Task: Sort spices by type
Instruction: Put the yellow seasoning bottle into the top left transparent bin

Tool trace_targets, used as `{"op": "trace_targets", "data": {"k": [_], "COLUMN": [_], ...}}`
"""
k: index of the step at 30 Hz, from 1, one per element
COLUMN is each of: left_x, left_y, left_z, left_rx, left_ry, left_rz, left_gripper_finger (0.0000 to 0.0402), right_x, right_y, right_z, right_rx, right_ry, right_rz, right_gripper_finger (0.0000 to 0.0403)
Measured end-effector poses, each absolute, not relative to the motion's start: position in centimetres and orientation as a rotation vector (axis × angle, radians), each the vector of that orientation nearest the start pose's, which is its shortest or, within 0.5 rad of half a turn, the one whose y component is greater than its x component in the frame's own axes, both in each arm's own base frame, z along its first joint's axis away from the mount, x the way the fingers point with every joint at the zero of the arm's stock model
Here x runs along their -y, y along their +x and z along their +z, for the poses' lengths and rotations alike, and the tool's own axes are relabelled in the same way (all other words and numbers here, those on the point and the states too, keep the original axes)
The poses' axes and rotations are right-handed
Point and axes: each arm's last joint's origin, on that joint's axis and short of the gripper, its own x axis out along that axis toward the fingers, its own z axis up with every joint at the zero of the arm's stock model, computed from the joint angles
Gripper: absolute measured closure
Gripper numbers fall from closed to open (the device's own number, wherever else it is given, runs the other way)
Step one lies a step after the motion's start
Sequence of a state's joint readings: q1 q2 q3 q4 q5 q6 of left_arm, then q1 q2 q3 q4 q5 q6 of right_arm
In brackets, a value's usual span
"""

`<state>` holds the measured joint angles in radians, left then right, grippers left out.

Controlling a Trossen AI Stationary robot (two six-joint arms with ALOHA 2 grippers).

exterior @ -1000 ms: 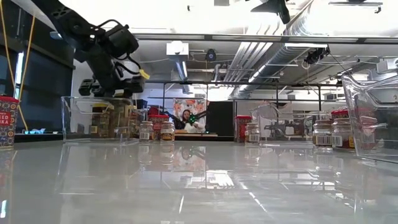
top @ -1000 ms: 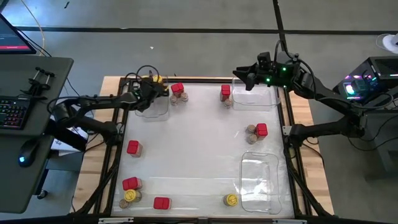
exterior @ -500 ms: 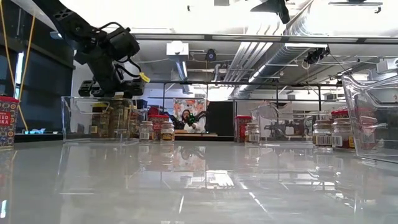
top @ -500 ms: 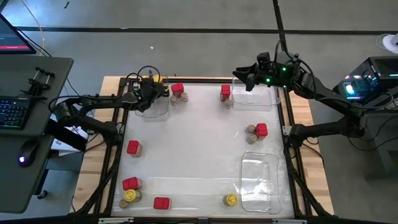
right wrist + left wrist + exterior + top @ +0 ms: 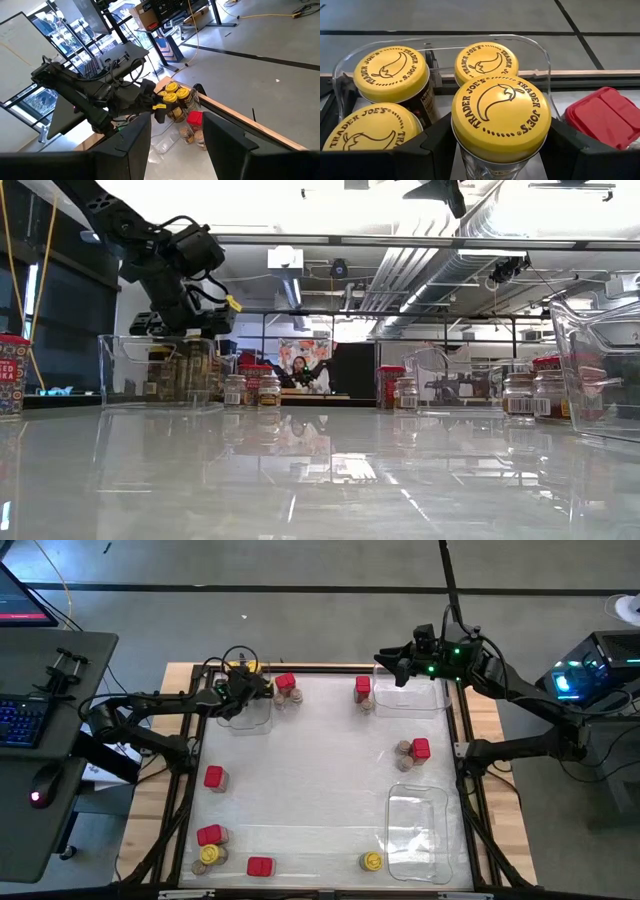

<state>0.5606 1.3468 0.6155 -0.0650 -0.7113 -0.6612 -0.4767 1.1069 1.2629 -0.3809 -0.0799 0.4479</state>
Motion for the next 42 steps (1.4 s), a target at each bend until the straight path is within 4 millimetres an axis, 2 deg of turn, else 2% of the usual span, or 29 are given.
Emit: {"op": "trace_targets", "data": {"k": [5, 15, 22, 30, 42], "left_x": [-14.7, -14.6, -14.5, -14.2, -13.3], "left_y": [19.8, 19.6, 19.6, 19.1, 17.8], "left_z": [17.7, 17.6, 17.9, 19.4, 22.9], "left_rx": [-0.433, -0.417, -0.408, -0.339, -0.16], "left_ry": [-0.47, -0.479, -0.489, -0.516, -0.566], "left_rz": [1.431, 1.479, 1.463, 1.427, 1.34], "left_gripper_finger": [0.0185, 0.0115, 0.0112, 0.0112, 0.0112], "right_x": [10.0, 9.1, 8.8, 8.8, 8.8], "right_y": [20.5, 21.0, 21.1, 21.1, 21.1], "right_z": [41.5, 41.5, 41.5, 41.5, 41.5], "right_rx": [-0.133, -0.146, -0.149, -0.147, -0.148], "right_ry": [0.502, 0.488, 0.486, 0.493, 0.485], "right_rz": [-0.424, -0.38, -0.368, -0.372, -0.371], "right_gripper_finger": [0.0231, 0.0231, 0.0231, 0.0231, 0.0231]}}
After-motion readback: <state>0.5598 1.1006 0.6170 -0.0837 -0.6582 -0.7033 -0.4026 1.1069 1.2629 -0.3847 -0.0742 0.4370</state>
